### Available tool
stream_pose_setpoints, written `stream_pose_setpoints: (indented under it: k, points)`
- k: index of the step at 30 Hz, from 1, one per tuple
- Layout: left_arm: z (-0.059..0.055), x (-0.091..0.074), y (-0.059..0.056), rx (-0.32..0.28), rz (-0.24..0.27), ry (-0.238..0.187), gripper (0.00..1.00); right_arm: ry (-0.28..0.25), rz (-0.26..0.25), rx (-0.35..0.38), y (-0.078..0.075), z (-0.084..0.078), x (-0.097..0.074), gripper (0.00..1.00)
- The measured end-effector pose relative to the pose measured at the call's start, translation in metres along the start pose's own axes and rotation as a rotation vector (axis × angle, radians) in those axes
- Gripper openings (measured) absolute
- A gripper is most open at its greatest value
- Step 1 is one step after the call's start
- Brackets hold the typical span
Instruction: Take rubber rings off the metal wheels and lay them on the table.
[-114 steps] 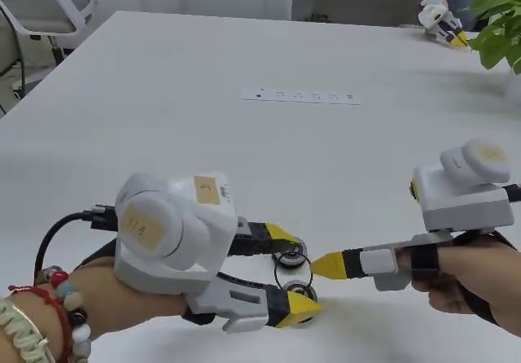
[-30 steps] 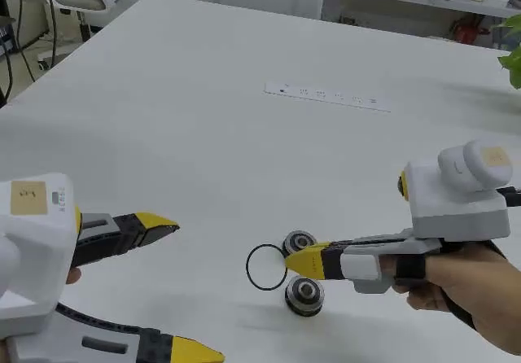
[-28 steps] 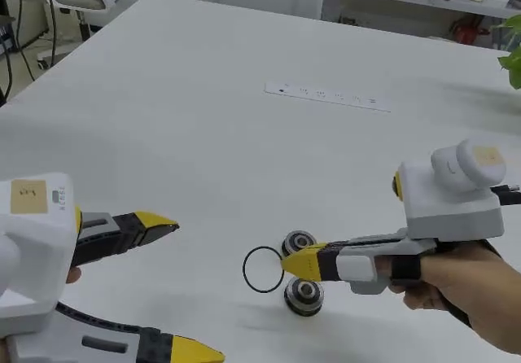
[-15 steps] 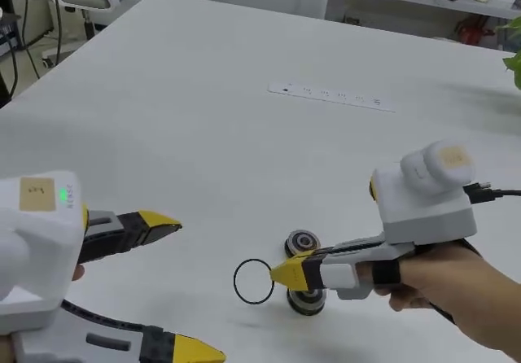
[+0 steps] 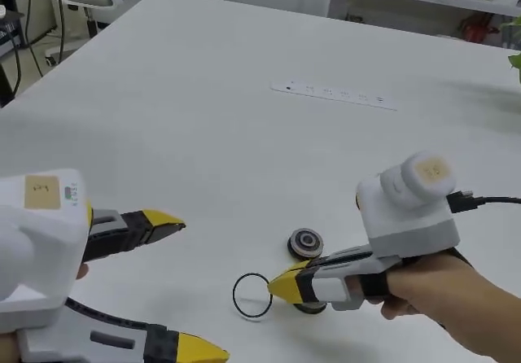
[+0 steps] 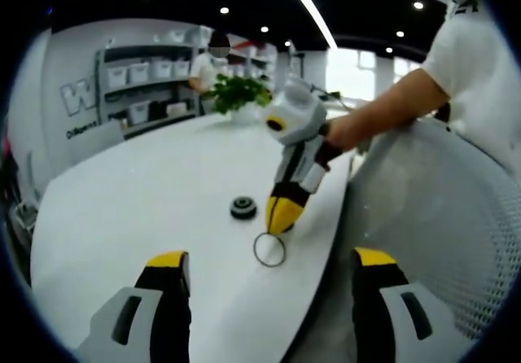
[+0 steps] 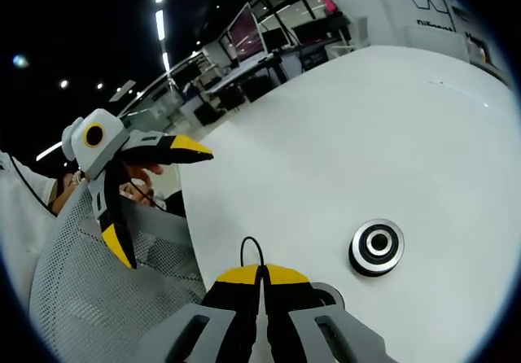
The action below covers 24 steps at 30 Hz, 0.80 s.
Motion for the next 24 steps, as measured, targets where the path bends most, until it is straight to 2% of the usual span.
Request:
stream_pose_setpoints:
  k: [16, 24]
  points:
    - [-0.0011, 0.0002, 0.0006, -0.003, -0.002, 0.007, 0.82, -0.003, -0.018, -0.053, -0.0007, 0.0006, 0.0061, 0.00]
    - [-0.0013, 0.0004, 0.0005, -0.003, -0.005, 0.010, 0.82, -0.011, -0.020, -0.055, -0.0009, 0.0015, 0.0072, 0.01]
Point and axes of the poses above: the centre of the closed fingertips' face, and the gripper's own axes: x roughly forward along the fingers, y roughly to its left, z roughly out of its top, the point moved 8 cm from there along -x, roughly backward along the fingers, and after that the axes turned 7 degrees about -y, right-handed, at the moved point
